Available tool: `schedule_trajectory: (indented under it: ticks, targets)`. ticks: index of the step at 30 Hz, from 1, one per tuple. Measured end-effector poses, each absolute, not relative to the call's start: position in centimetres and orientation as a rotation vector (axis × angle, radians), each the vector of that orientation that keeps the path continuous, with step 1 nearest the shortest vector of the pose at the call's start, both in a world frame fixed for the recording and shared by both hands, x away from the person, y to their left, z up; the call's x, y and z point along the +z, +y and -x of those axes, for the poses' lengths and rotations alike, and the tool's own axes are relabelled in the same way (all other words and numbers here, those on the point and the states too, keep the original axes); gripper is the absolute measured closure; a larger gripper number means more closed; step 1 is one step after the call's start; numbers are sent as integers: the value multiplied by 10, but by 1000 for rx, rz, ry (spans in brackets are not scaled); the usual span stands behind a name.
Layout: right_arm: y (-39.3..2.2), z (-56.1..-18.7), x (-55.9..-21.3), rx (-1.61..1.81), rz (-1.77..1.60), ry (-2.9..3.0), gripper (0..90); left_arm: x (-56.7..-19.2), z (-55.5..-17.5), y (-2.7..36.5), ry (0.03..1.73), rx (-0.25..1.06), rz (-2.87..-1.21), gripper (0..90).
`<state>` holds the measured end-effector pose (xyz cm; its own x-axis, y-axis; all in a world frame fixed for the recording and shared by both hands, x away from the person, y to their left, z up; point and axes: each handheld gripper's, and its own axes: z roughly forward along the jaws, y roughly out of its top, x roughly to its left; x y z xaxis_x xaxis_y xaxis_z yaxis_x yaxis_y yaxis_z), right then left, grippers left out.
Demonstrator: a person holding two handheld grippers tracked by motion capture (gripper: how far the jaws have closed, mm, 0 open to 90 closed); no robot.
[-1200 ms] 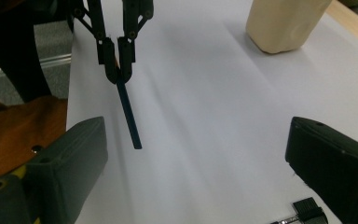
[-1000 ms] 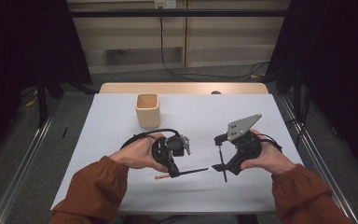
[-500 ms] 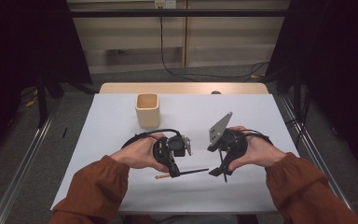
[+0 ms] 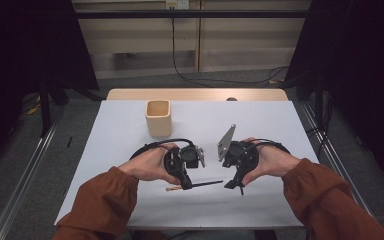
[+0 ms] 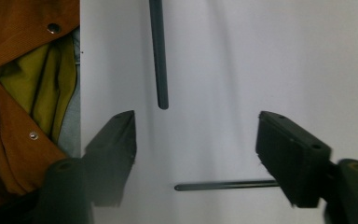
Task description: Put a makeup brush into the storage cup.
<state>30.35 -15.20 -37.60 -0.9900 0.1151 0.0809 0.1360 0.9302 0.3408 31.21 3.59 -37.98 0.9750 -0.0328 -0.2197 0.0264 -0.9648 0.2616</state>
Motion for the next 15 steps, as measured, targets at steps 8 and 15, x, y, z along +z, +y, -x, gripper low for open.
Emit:
schedule_trajectory:
  ticks: [8,15]
  targets:
    - [-146,-304,-379,-549,178,-2988,538,-380,-314,37,4,-325,-2854,835]
    - [-142,-305,-381,-551,164,-2972,600,-380,-314,36,2,-323,-2853,836]
